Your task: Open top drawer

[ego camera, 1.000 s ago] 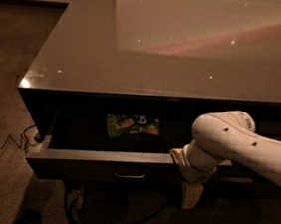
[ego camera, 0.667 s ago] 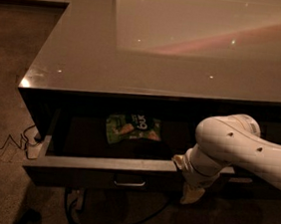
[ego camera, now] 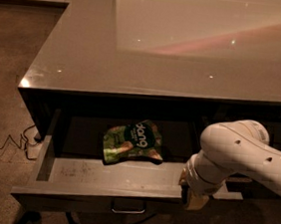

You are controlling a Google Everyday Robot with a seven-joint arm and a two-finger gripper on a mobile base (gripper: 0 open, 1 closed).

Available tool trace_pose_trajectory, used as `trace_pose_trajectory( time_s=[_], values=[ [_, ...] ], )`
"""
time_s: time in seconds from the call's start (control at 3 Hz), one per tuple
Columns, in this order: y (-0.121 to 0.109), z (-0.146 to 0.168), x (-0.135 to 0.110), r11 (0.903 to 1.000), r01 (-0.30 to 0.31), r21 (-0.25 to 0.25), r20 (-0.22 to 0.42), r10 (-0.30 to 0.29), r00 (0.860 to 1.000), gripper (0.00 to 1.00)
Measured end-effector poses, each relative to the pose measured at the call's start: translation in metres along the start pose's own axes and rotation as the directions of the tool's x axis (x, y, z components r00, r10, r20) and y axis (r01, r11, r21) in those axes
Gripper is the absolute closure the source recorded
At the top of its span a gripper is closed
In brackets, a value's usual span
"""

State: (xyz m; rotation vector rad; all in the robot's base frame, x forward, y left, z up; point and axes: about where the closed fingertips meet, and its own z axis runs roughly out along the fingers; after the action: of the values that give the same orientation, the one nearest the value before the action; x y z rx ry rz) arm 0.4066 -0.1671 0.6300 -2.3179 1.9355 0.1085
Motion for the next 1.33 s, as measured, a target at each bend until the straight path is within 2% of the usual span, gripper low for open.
trace_pose_trajectory(
  time_s=[0.33,0.67,1.33],
  values=[
    [0.0006,0.0001,-0.0011,1.0000,0.000,0.000,0.000,0.000,1.000,0.98],
    [0.0006,0.0001,-0.0011,1.0000,0.000,0.000,0.000,0.000,1.000,0.79],
    [0.0045,-0.0048,-0.0054,0.9997,0.015,0.021,-0.017,-0.015,1.000,0.33]
  ],
)
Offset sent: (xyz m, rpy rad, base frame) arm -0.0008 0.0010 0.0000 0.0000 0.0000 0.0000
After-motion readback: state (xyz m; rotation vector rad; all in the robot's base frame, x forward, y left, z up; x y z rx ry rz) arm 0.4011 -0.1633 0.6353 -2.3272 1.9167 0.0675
